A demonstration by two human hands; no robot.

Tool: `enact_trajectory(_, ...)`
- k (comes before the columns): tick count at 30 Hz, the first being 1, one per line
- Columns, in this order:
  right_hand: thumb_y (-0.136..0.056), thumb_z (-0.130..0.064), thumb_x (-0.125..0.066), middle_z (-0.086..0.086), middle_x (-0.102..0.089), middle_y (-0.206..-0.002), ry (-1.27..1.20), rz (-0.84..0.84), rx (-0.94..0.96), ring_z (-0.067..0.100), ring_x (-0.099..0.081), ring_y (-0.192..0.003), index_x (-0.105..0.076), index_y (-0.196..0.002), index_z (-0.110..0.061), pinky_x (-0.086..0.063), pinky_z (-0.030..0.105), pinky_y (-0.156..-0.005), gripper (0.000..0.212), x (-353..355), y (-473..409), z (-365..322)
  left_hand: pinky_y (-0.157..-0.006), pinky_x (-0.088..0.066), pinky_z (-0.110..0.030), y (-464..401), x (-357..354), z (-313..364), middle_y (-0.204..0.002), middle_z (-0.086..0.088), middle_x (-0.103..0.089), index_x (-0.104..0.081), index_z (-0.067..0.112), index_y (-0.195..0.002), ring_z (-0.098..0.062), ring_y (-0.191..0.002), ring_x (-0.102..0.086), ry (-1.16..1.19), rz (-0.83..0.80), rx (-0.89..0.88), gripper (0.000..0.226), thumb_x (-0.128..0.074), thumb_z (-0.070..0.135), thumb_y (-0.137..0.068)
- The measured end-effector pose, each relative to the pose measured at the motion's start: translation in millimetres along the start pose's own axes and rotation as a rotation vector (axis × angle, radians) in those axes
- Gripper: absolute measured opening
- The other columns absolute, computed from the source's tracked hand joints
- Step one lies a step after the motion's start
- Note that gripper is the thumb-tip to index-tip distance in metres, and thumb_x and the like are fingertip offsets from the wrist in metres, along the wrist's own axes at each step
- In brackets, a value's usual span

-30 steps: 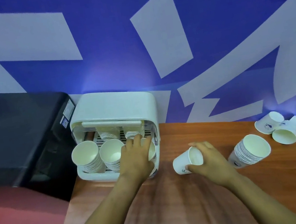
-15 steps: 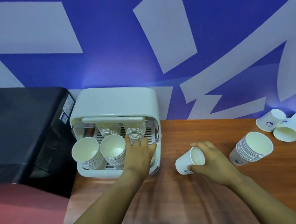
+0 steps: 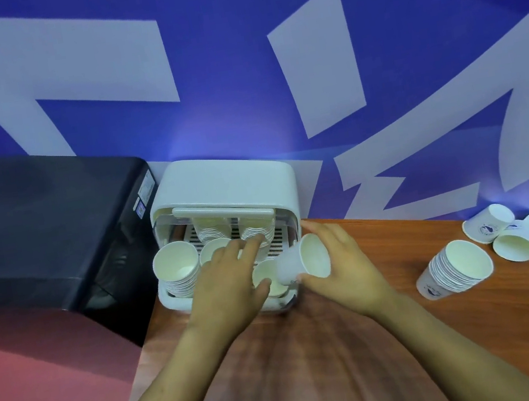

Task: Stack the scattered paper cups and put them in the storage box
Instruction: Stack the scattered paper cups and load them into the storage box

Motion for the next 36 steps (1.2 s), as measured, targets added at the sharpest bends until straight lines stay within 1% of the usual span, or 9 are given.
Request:
enact_trajectory(4,-0.075,-0.035,-0.070,-0.012,-0.038,-0.139,0.174,-0.042,0.090,0.012,-0.034,-0.128,-0.038,-0.141,-0.030,-0.026,0.022,-0.108,0.074,-29,-10,-25,-0.082,-0.048,-0.039,9,25,-28,-0.132,0.002,-0.051,-0.036,0.028,-0.142,-0.025,-0.114,-0.051,0.083,0.093,0.094,0.065,-0.063,0.034,-0.083)
enact_trajectory(8,-0.077,-0.039,-0.065,-0.011,-0.037,-0.141,0.296,-0.095,0.116,0.015,-0.035,-0.129,-0.038,-0.140,-0.030,-0.031,0.030,-0.108,0.068,-58,-17,-27,-0.084,-0.046,-0.035,20,28,-44,-0.135,0.006,-0.047,-0.028,0.033,-0.144,-0.022,-0.116,-0.049,0.070,0.087,0.141,0.070,-0.062,0.034,-0.083)
enact_trajectory(13,-0.077,-0.047,-0.067,-0.003,-0.017,-0.157,0.403,-0.359,-0.046,0.021,-0.016,-0.143,-0.014,-0.150,-0.034,-0.025,0.041,-0.113,0.091,-99,-16,5,-0.083,-0.045,-0.034,24,25,-51,-0.134,0.005,-0.047,-0.027,0.033,-0.145,-0.023,-0.113,-0.050,0.040,0.054,0.159,0.075,-0.065,0.031,-0.080)
enact_trajectory(16,-0.079,-0.046,-0.068,-0.001,-0.007,-0.160,0.391,-0.434,-0.087,0.021,-0.009,-0.146,-0.008,-0.151,-0.035,-0.020,0.042,-0.115,0.094,-104,-10,13,-0.083,-0.046,-0.034,27,23,-51,-0.133,0.004,-0.047,-0.027,0.032,-0.145,-0.024,-0.113,-0.050,0.035,0.041,0.165,0.074,-0.064,0.029,-0.080)
enact_trajectory(19,-0.080,-0.042,-0.067,-0.002,-0.012,-0.159,0.354,-0.386,-0.072,0.022,-0.016,-0.144,-0.014,-0.150,-0.036,-0.023,0.039,-0.114,0.088,-87,-8,10,-0.084,-0.047,-0.035,28,22,-45,-0.134,0.004,-0.046,-0.027,0.032,-0.144,-0.024,-0.114,-0.049,0.025,0.028,0.159,0.072,-0.063,0.030,-0.082)
enact_trajectory(23,-0.083,-0.036,-0.065,-0.005,-0.033,-0.149,0.254,-0.278,-0.082,0.020,-0.035,-0.135,-0.033,-0.143,-0.030,-0.033,0.035,-0.110,0.069,-49,7,12,-0.085,-0.047,-0.036,30,12,-23,-0.132,0.002,-0.048,-0.037,0.029,-0.139,-0.024,-0.112,-0.050,0.091,0.004,0.125,0.057,-0.058,0.032,-0.085)
enact_trajectory(28,-0.088,-0.036,-0.060,-0.008,-0.046,-0.134,0.250,-0.285,-0.129,0.010,-0.048,-0.119,-0.048,-0.133,-0.028,-0.041,0.030,-0.101,0.047,-15,50,29,-0.087,-0.047,-0.036,32,-23,18,-0.122,0.005,-0.057,-0.047,0.028,-0.127,-0.020,-0.111,-0.055,0.185,-0.084,0.086,0.039,-0.053,0.036,-0.089)
enact_trajectory(32,-0.088,-0.036,-0.060,-0.009,-0.055,-0.121,0.239,-0.231,-0.125,0.001,-0.047,-0.096,-0.056,-0.124,-0.027,-0.046,0.030,-0.092,0.038,14,80,46,-0.085,-0.047,-0.033,38,-47,64,-0.118,0.007,-0.059,-0.051,0.027,-0.118,-0.019,-0.107,-0.057,0.196,-0.118,0.018,0.032,-0.053,0.038,-0.088)
enact_trajectory(36,-0.087,-0.036,-0.060,-0.013,-0.057,-0.115,0.198,-0.171,-0.109,-0.001,-0.048,-0.091,-0.059,-0.120,-0.029,-0.046,0.027,-0.088,0.033,50,95,69,-0.087,-0.045,-0.030,34,-59,116,-0.120,0.008,-0.057,-0.050,0.028,-0.121,-0.015,-0.110,-0.056,0.193,-0.152,-0.018,0.034,-0.053,0.037,-0.089)
Point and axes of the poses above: each hand's wrist, its own y-axis away from the middle knuckle, its own x-axis out of the back of the hand, z = x × y, the point moved 10 cm from there along -y, towards the middle knuckle
